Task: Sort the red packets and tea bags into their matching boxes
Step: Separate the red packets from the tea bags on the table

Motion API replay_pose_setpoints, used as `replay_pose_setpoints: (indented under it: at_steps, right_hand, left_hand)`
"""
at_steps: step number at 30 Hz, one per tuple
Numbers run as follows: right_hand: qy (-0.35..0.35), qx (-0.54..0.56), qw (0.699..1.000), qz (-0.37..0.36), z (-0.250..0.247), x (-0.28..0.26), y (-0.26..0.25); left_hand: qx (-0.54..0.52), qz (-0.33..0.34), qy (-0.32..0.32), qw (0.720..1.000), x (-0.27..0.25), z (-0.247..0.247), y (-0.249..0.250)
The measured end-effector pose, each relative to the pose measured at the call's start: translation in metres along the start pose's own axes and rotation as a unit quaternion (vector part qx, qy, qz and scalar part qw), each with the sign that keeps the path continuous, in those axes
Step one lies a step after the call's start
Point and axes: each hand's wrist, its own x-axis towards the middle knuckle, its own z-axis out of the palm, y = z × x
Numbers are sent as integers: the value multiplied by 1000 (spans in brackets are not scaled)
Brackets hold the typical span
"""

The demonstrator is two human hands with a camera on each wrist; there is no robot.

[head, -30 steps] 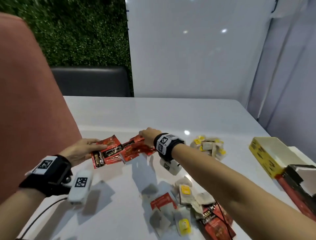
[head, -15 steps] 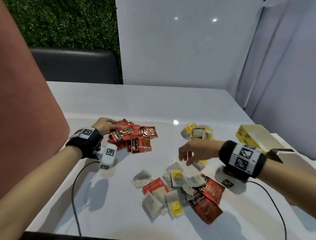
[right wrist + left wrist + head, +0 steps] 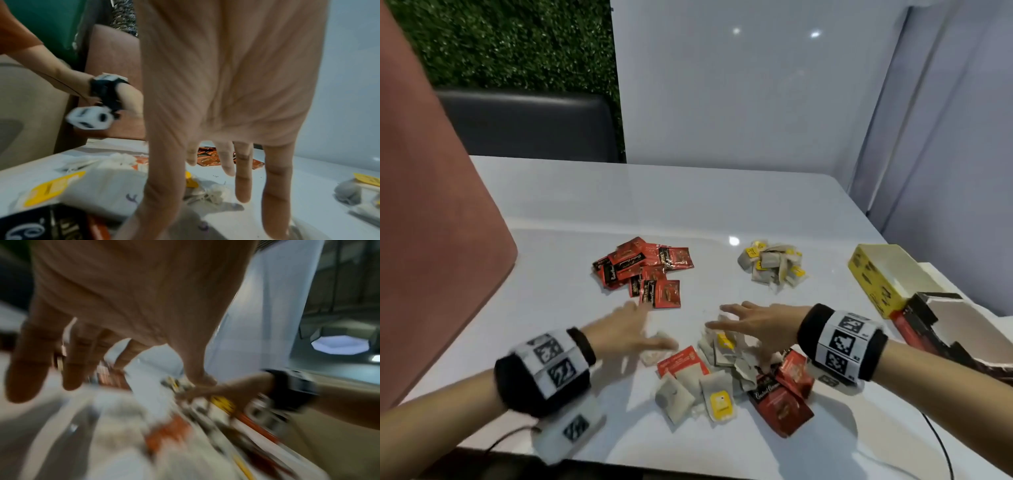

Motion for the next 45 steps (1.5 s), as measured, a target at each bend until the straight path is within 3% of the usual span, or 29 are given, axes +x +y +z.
replay_pose_setpoints:
  at_steps: [2, 7, 17, 25, 33, 38, 45]
  right_hand:
    - [10, -28, 999, -15, 0, 4, -4]
    - [79, -35, 995, -48, 3, 14, -2]
    - [176, 150, 972, 46, 10, 12, 15]
    - [245, 215, 943, 59, 0, -18, 34]
    - [333, 291, 897, 15, -9, -37, 49]
    - [347, 374, 860, 24, -16, -53, 59]
    - [405, 415, 810, 86, -23, -87, 94]
  left_hand:
    - [33, 17, -25, 999, -21, 29, 8]
    - [73, 30, 58, 995, -17, 57, 13]
    - [-86, 12, 35, 996, 13, 30, -6]
    - [-97, 31, 80, 992, 5, -16, -15]
    - [-130, 73, 124, 981, 1, -70, 2]
    - [-163, 109, 157, 968, 5, -89, 25]
    - [-210, 153, 144, 955, 89, -78, 81]
